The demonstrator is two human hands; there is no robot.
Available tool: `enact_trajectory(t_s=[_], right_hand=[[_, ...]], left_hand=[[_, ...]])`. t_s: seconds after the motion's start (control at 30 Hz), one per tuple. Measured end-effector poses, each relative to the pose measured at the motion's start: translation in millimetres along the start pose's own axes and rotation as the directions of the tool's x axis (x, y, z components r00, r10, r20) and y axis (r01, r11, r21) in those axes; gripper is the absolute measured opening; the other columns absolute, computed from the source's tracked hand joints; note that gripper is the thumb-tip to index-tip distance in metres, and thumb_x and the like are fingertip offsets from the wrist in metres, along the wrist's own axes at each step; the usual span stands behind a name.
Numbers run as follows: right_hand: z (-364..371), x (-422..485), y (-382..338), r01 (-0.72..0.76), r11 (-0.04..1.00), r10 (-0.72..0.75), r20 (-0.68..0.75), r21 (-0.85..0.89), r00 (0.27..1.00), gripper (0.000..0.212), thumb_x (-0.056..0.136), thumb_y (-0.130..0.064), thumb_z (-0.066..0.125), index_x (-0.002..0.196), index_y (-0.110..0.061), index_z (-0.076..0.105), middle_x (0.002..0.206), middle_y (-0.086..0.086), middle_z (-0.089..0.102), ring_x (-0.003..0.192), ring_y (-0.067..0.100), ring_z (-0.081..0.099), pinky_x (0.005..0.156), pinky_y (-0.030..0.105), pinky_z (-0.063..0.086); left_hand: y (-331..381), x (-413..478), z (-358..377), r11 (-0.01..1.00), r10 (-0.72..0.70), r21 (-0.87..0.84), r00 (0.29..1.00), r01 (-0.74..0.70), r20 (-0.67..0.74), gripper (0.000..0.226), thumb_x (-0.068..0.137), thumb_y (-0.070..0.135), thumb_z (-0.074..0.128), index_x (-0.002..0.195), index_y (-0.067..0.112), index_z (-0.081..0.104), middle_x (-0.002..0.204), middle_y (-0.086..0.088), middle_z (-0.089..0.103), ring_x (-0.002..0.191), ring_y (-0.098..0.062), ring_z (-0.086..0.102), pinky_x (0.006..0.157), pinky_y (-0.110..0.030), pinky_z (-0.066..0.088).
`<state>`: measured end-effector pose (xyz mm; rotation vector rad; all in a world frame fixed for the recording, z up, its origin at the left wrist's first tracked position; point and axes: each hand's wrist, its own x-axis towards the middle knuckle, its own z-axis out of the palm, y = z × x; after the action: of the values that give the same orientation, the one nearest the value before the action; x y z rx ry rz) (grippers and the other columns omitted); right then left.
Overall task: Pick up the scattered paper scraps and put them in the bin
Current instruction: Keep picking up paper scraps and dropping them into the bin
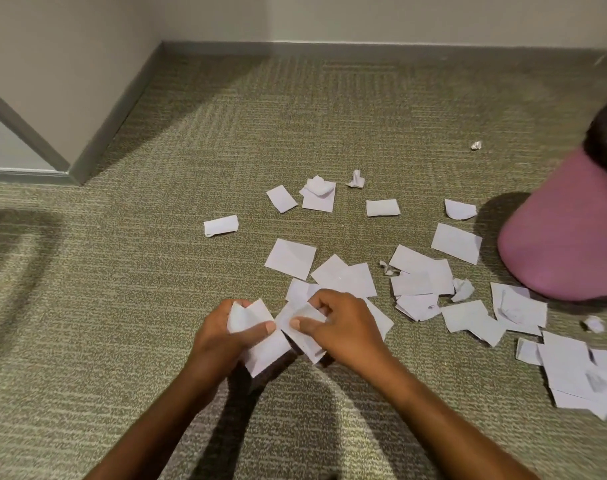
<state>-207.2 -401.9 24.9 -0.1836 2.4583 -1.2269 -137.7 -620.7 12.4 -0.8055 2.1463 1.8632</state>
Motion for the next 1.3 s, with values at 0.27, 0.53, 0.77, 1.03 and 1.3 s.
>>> enact_trajectory(t_s=[0.27, 0.53, 0.77, 1.03, 1.3], right_hand=[[-86.3, -19.1, -23.0, -0.109, 0.72, 0.244, -0.103, 0.686, 0.964, 0.022, 0.09, -0.02, 0.086, 0.107, -0.008, 0.079, 0.098, 0.009, 0.083, 0.09, 0.026, 0.08, 0.075, 0.037, 0.062], [-207.1, -52.3, -47.4, 0.033, 0.523, 0.303, -0.222, 0.851, 0.927, 0.032, 0.103, -0.032, 0.069, 0.128, -0.013, 0.071, 0.117, 0.012, 0.081, 0.1, 0.027, 0.08, 0.069, 0.04, 0.066], [-311.4, -78.7, -54.0, 0.244, 0.474, 0.318, -0.423, 0.846, 0.849, 0.041, 0.108, -0.04, 0.06, 0.135, -0.01, 0.069, 0.124, 0.01, 0.079, 0.109, 0.025, 0.079, 0.076, 0.04, 0.067], [-398.1, -94.4, -21.5, 0.299, 0.313, 0.446, -0.417, 0.902, 0.792, 0.057, 0.107, -0.045, 0.061, 0.141, 0.0, 0.059, 0.126, 0.024, 0.075, 0.112, 0.04, 0.077, 0.095, 0.054, 0.063], [-410.2, -103.0, 4.2, 0.317, 0.264, 0.475, -0.409, 0.911, 0.78, 0.066, 0.1, -0.045, 0.072, 0.14, 0.005, 0.056, 0.131, 0.031, 0.07, 0.115, 0.047, 0.073, 0.099, 0.062, 0.059]], left_hand=[[106.3, -4.8, 58.5, 0.959, -0.017, -0.269, 0.961, 0.093, 0.275, 0.042, 0.088, 0.015, 0.084, 0.127, 0.01, 0.068, 0.118, -0.013, 0.079, 0.098, -0.024, 0.078, 0.067, -0.03, 0.061], [240.2, -3.5, 151.2, 0.976, 0.168, -0.206, 0.854, -0.072, 0.493, 0.047, 0.083, 0.016, 0.089, 0.124, 0.011, 0.067, 0.112, -0.012, 0.081, 0.092, -0.021, 0.078, 0.069, -0.034, 0.063], [348.8, -9.9, 284.0, 0.969, 0.238, -0.12, 0.697, -0.215, 0.677, 0.029, 0.086, 0.013, 0.088, 0.108, 0.003, 0.073, 0.109, -0.016, 0.08, 0.083, -0.02, 0.077, 0.066, -0.028, 0.062], [381.9, -19.8, 388.6, 0.972, 0.022, 0.15, 0.706, -0.18, 0.707, 0.016, 0.106, 0.03, 0.062, 0.103, 0.015, 0.066, 0.083, 0.002, 0.069, 0.066, -0.011, 0.061, 0.045, -0.017, 0.05], [383.7, -12.2, 375.6, 0.996, 0.002, 0.064, 0.705, -0.067, 0.709, 0.039, 0.104, 0.024, 0.065, 0.135, 0.005, 0.049, 0.119, -0.018, 0.051, 0.093, -0.033, 0.071, 0.066, -0.046, 0.068]])
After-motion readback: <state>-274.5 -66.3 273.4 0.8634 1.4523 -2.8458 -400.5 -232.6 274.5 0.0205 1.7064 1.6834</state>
